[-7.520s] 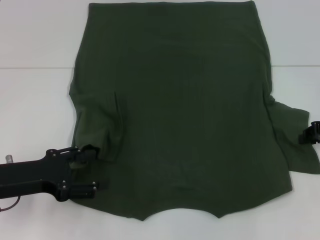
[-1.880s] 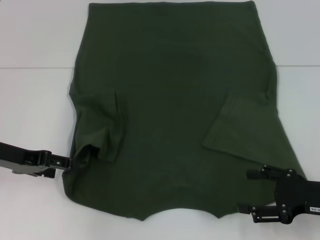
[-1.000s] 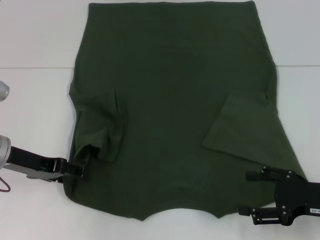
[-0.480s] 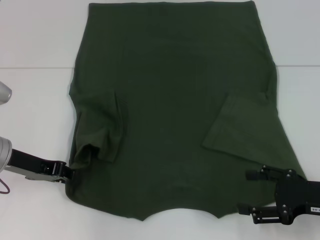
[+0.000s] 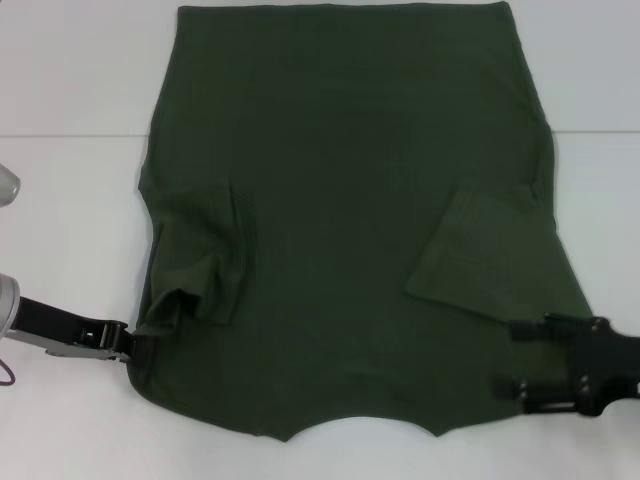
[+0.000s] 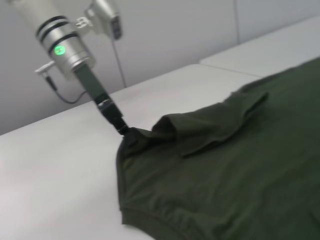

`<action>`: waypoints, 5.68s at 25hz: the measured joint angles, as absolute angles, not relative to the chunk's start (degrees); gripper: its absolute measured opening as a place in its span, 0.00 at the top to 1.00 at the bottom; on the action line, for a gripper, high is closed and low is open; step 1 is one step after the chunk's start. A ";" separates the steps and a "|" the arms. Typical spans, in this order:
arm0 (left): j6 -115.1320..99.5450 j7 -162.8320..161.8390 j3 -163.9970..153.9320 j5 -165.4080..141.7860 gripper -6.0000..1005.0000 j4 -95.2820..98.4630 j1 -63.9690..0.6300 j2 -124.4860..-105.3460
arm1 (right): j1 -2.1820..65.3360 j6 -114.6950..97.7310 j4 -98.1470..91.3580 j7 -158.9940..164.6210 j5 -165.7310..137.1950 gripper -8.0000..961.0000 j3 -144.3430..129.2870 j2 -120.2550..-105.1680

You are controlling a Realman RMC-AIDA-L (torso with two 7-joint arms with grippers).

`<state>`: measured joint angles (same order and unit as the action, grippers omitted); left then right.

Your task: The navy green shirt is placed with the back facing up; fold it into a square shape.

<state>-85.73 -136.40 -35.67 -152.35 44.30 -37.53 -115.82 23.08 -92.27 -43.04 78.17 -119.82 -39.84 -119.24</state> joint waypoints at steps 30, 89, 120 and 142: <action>-87.38 -131.01 -31.08 -152.24 0.97 44.39 -37.28 -114.87 | 34.85 -102.22 -56.14 147.62 -151.09 0.04 -35.52 -109.60; -87.31 -130.96 -30.23 -152.05 0.97 44.38 -36.74 -115.13 | 37.31 -87.61 -46.26 143.84 -151.25 0.04 -42.10 -113.34; -87.72 -130.52 -29.51 -151.70 0.97 44.38 -36.56 -115.10 | 40.51 -86.87 -45.33 142.26 -151.04 0.12 -48.10 -115.46; -88.30 -130.50 -27.06 -151.12 0.97 44.38 -36.72 -114.73 | 40.78 -86.95 -45.21 141.31 -150.81 0.92 -47.56 -114.83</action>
<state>-88.30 -130.50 -27.06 -151.12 44.38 -36.72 -114.73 40.78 -86.95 -45.21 141.31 -150.81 -47.56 -114.83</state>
